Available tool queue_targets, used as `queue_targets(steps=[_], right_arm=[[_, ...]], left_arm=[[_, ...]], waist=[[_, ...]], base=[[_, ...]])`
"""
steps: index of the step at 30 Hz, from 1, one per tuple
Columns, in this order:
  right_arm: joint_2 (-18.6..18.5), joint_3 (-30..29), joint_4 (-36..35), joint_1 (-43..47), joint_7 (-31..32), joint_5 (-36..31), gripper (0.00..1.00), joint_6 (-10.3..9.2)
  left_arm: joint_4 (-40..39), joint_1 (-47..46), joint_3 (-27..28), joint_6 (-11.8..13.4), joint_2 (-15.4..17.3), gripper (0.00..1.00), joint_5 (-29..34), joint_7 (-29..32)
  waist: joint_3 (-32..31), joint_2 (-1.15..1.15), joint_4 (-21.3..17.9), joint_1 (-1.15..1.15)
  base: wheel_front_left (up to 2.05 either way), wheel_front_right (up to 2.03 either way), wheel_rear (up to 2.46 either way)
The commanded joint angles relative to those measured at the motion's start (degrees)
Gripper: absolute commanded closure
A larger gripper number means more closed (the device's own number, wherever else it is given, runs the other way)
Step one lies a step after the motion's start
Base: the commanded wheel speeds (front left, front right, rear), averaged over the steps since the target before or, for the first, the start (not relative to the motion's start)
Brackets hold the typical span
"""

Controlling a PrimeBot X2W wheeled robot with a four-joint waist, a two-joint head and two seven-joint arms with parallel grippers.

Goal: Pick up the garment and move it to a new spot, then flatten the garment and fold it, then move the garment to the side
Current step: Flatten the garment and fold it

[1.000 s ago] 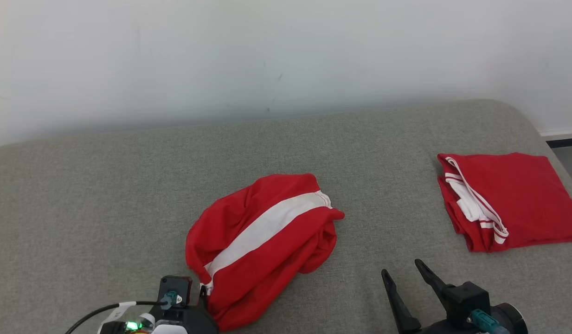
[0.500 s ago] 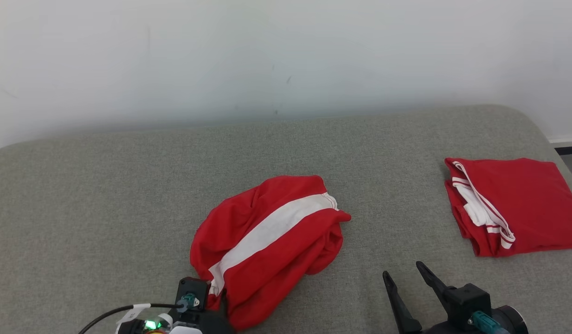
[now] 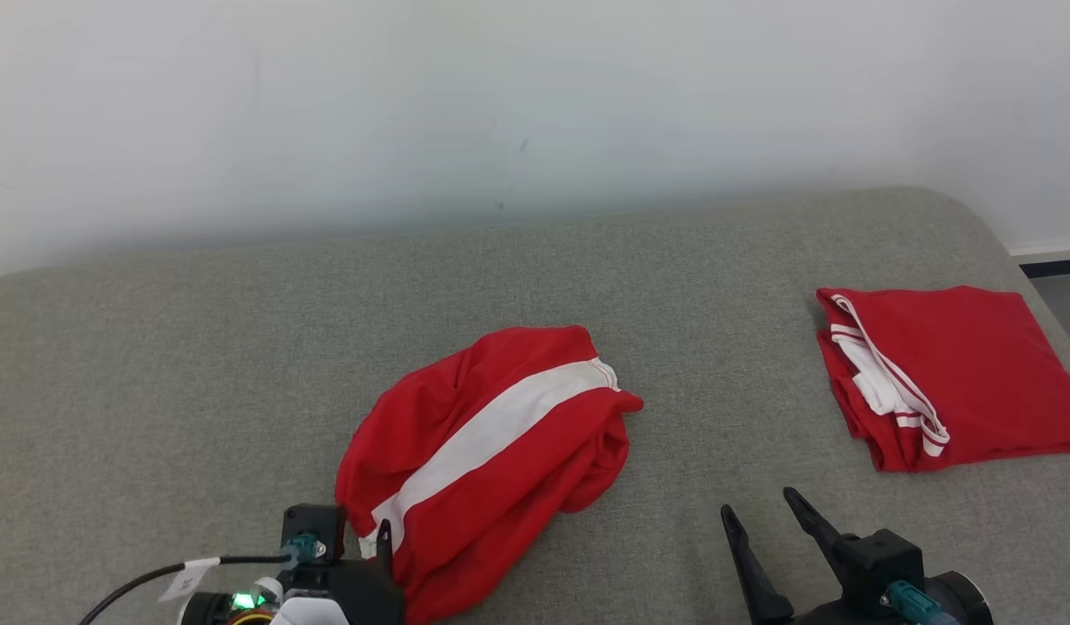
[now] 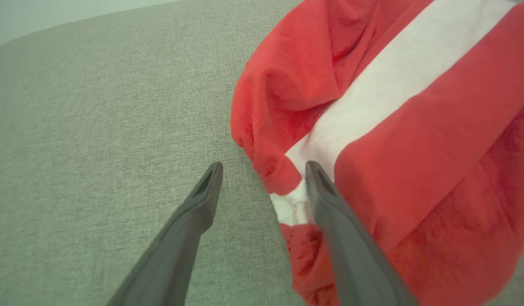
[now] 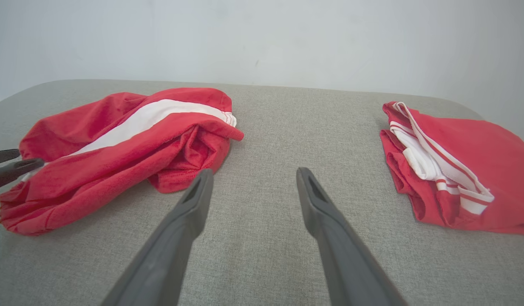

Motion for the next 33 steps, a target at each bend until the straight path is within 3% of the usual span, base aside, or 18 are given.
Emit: queue_targets(steps=[1, 11, 28, 30, 31, 33], right_arm=[[0.02, -0.34, -0.17, 0.28, -0.18, -0.09, 0.00, -0.15], [0.13, -0.23, -0.38, 0.39, 0.13, -0.28, 0.00, -0.15], [-0.25, -0.01, -0.48, -0.75, -0.10, 0.04, 0.00, -0.15], [-0.28, -0.08, -0.46, -0.70, -0.12, -0.02, 0.00, -0.15], [-0.35, 0.10, -0.52, -0.78, 0.16, -0.33, 0.00, -0.15], [-0.93, 0.45, -0.58, -1.62, 0.97, -0.34, 0.00, -0.15]], left_arm=[[-1.76, 1.58, 0.27, -0.09, 0.72, 0.00, -0.43, 0.14], [-9.94, 6.59, 1.08, 3.16, 5.31, 0.00, -1.30, 3.25], [-7.02, 3.05, -0.38, 3.87, 4.36, 0.02, -0.67, 5.66], [-6.40, 3.23, -0.21, 3.71, 4.39, 0.58, -1.09, 5.67], [-6.28, 3.28, 0.00, 3.57, 4.29, 1.00, -1.36, 5.21], [-6.21, 3.52, 0.33, 3.32, 4.10, 1.00, -1.91, 4.52]], waist=[[-0.12, 0.00, 0.01, 0.00], [-0.23, 0.00, 0.56, 0.00], [1.68, 0.00, -1.54, 0.00], [1.79, 0.00, -1.51, 0.00], [1.83, 0.00, -1.41, 0.00], [1.90, 0.00, -1.00, 0.00]], base=[[0.00, 0.00, 0.00], [0.00, 0.00, 0.00], [0.00, 0.00, 0.00], [0.00, 0.00, 0.00], [0.00, 0.00, 0.00], [0.00, 0.00, 0.00]])
